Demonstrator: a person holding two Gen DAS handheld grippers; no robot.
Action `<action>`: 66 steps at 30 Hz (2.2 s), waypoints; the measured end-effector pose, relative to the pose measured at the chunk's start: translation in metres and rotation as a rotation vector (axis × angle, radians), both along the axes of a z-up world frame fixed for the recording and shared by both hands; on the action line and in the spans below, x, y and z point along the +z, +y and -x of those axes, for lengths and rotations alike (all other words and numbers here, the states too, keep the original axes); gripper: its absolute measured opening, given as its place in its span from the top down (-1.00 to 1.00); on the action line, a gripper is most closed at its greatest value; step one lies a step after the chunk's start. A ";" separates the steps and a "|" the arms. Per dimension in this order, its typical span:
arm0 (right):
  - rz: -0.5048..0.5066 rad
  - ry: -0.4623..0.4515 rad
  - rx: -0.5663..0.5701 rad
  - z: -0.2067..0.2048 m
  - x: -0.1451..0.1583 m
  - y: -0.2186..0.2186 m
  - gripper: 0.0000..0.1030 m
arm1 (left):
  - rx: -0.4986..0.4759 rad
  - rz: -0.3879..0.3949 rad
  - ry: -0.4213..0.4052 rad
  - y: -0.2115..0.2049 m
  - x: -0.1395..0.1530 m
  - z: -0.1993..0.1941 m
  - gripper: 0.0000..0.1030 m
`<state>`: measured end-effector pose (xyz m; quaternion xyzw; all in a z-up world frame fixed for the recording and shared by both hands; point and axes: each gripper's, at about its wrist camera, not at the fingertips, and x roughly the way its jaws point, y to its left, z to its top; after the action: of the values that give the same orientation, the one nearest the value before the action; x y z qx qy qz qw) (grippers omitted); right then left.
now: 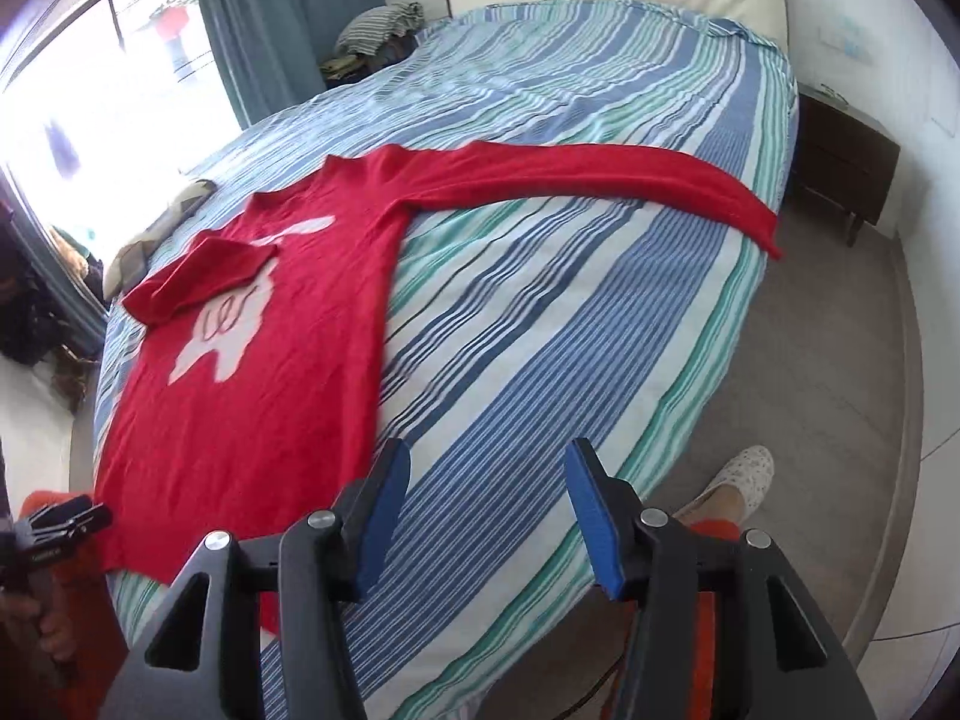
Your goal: Fold small clothes
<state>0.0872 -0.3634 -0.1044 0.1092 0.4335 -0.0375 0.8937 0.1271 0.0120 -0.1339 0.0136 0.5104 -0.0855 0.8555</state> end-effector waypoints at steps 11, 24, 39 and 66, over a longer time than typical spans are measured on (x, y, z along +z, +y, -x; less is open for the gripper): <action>0.006 -0.009 0.150 0.006 -0.025 0.095 -0.11 | -0.069 0.051 -0.126 -0.013 0.069 -0.045 -0.72; 0.028 0.003 0.164 0.007 -0.035 0.096 -0.13 | -0.417 -0.312 -0.101 -0.162 -0.011 -0.229 -0.28; 0.007 0.009 0.152 0.000 -0.041 0.093 -0.24 | 0.467 0.150 -0.158 0.171 0.070 -0.217 0.96; 0.056 0.027 0.145 -0.007 -0.047 0.101 -0.35 | 0.859 0.153 0.175 0.309 -0.080 -0.183 0.77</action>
<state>0.0940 -0.2627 -0.1509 0.0521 0.4511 0.0137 0.8909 0.3102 0.3212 -0.2136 -0.2703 0.5326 0.2391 0.7655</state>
